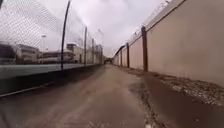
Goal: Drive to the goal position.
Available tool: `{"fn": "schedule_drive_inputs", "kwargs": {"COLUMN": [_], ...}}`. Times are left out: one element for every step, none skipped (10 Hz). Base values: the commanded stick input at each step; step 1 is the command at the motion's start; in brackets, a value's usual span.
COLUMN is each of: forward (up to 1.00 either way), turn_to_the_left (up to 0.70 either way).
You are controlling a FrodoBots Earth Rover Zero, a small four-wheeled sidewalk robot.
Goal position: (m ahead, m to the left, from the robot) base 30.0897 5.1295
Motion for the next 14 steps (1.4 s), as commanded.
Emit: {"fn": "schedule_drive_inputs", "kwargs": {"forward": [0.85,0.85,0.85,0.85,0.85,0.85,0.85,0.85,0.85,0.85,0.85,0.85,0.85,0.85], "turn_to_the_left": [0.00,0.00,0.00,0.00,0.00,0.00,0.00,0.00,0.00,0.00,0.00,0.00,0.00,0.00]}}
